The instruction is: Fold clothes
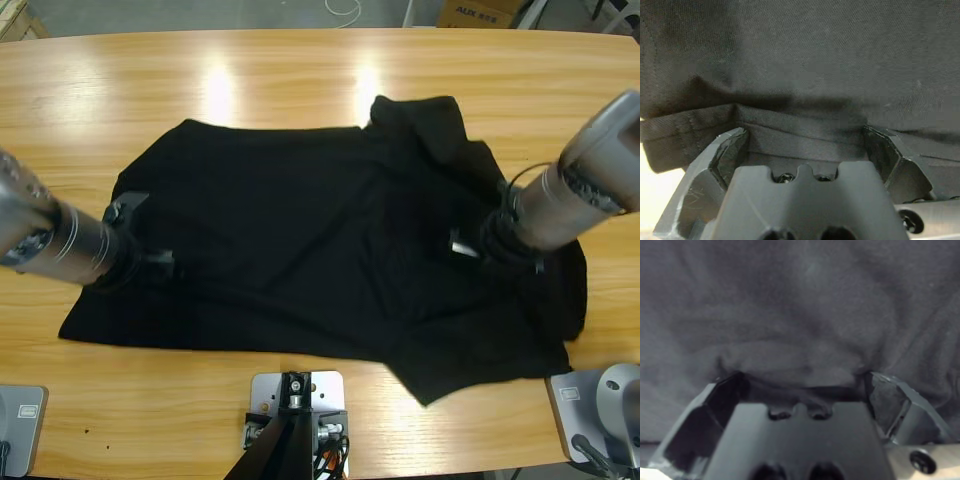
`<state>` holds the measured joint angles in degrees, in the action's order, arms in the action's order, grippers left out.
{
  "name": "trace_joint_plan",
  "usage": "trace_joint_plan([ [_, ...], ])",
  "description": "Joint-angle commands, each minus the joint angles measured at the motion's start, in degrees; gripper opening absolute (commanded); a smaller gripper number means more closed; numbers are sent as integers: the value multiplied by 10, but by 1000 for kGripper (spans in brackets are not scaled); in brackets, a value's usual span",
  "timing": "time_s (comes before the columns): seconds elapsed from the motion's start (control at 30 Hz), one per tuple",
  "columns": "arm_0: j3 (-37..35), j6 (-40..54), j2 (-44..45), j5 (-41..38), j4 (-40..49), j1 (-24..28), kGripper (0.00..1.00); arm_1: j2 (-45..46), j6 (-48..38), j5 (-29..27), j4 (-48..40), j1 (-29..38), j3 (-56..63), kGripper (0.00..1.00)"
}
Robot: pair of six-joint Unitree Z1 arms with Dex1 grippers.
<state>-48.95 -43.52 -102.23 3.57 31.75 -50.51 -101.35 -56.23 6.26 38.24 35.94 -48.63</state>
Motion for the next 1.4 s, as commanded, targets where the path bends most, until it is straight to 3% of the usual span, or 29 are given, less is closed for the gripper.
trace_joint_plan([
  [0.03,48,-31,74,-12,69,-24,881,42,-5,-25,63,35,21,974],
  [0.13,46,-36,104,-12,95,-24,881,54,20,-73,127,35,-35,980],
  [0.3,34,-31,103,-2,96,-24,881,45,64,-138,132,35,-55,982],
  [0.37,27,-31,114,-2,97,-24,881,101,86,-133,168,35,-71,977],
  [0.43,15,-10,123,-2,94,-24,883,180,101,-84,180,70,-70,977],
  [0.53,10,118,137,15,77,-33,919,291,-22,-57,207,134,-43,977],
  [0.6,12,189,146,20,57,-33,927,324,-114,-44,207,141,-18,977],
  [0.73,3,281,153,18,51,-35,927,317,-311,-8,140,194,33,977],
  [0.8,3,311,153,10,49,-36,931,288,-374,27,54,232,73,977],
  [0.9,6,418,154,-11,37,-40,931,252,-428,53,25,237,75,977],
  [1.0,4,446,149,-22,26,-40,927,209,-497,97,11,237,72,973],
  [1.23,15,440,117,-40,-13,-41,920,112,-521,130,-17,232,76,973],
  [1.4,19,440,97,-42,-29,-41,918,64,-521,138,-25,205,70,902],
])
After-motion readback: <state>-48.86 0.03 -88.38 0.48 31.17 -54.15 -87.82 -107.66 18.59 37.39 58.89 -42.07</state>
